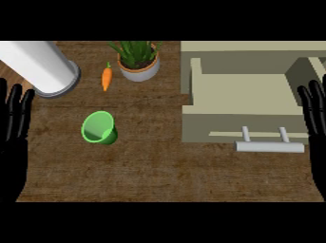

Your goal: Pick up the cup, place it into the drawer and close the drawer

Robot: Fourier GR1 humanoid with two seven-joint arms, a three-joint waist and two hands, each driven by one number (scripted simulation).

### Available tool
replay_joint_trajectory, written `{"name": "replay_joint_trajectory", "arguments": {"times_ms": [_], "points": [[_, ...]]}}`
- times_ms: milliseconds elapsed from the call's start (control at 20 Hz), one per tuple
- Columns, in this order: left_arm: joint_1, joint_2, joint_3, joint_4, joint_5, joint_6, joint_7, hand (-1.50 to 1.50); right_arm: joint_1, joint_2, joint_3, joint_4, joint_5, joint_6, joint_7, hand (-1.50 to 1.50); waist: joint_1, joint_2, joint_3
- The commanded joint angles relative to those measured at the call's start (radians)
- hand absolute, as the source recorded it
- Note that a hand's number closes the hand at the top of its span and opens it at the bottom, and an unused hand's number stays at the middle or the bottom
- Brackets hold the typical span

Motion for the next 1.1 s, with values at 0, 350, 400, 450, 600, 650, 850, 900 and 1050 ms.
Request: {"name": "replay_joint_trajectory", "arguments": {"times_ms": [0,350,400,450,600,650,850,900,1050], "points": [[-0.009,0.018,-0.031,-0.032,-0.029,-0.013,0.028,-1.5,-0.004,-0.001,-0.042,0.032,-0.054,0.019,-0.05,-1.5,-0.025,0.028,-0.042],[-0.05,0.007,-0.069,0.123,0.239,-0.164,0.119,-1.5,-0.029,-0.068,-0.009,0.061,0.052,0.036,0.029,-1.5,-0.034,0.034,-0.045],[0.012,-0.003,-0.081,0.09,0.257,-0.174,0.116,-1.5,-0.03,-0.086,-0.015,0.036,0.049,0.043,0.076,-1.5,-0.027,0.03,-0.045],[-0.006,0.027,-0.022,0.144,0.295,-0.201,0.1,-1.5,-0.017,-0.078,-0.015,0.055,0.038,0.054,0.041,-1.5,-0.029,0.031,-0.044],[-0.019,0.019,-0.021,0.177,0.31,-0.211,0.108,-1.5,-0.026,-0.033,0.029,0.079,0.085,0.029,0.01,-1.5,-0.027,0.03,-0.043],[-0.032,0.065,0.063,0.216,0.371,-0.262,0.081,-1.5,-0.048,-0.074,-0.039,0.034,0.015,0.052,0.1,-1.5,-0.029,0.029,-0.044],[0.014,0.052,0.057,0.361,0.312,-0.317,-0.036,-1.5,0.03,-0.049,0.006,0.038,0.061,0.069,0.002,-1.5,-0.031,0.03,-0.044],[0.008,0.082,0.105,0.381,0.345,-0.341,-0.038,-1.5,-0.014,-0.091,-0.074,0.07,-0.005,0.099,0.008,-1.5,-0.03,0.03,-0.043],[-0.091,0.09,0.136,0.432,0.304,-0.258,0.015,-1.5,-0.029,-0.045,-0.013,0.083,0.061,0.067,-0.005,-1.5,-0.03,0.03,-0.043]]}}
